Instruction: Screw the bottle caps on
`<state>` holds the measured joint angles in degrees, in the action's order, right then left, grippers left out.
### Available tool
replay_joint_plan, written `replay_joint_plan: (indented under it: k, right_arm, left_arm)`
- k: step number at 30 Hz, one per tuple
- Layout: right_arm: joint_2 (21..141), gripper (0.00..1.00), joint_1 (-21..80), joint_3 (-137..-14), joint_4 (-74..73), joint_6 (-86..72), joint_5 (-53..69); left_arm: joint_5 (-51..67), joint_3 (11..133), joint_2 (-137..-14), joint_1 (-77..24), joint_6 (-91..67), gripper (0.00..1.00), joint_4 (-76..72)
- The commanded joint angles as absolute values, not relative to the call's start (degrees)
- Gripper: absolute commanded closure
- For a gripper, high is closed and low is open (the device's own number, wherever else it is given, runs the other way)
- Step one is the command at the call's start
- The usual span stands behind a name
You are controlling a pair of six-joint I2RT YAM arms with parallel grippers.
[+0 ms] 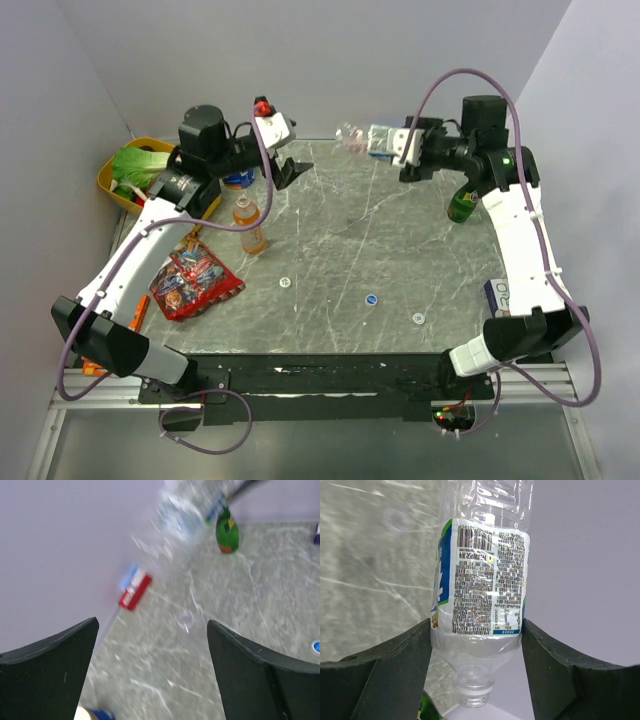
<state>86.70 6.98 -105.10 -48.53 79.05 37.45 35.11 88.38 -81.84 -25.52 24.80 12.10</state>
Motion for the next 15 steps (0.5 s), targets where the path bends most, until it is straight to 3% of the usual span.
replay_joint_plan:
  k: [1,6,15]
  right_arm:
    - [82.3,0.70,12.6,-104.4,-58.4,86.0,36.0]
    - [79.4,0.71,17.4,-102.4,-57.3,88.7,31.4]
    - [79.6,0.72,23.7,-107.2,-57.3,88.8,28.9]
  left_arm:
    - [42.7,95.6,-83.7,-26.2,28.5,0.04,15.7]
    - [47.0,103.7,-87.1,-28.6,33.0,0.04,31.1]
    - [40.7,103.6,-88.9,-33.6,36.1,0.04,33.8]
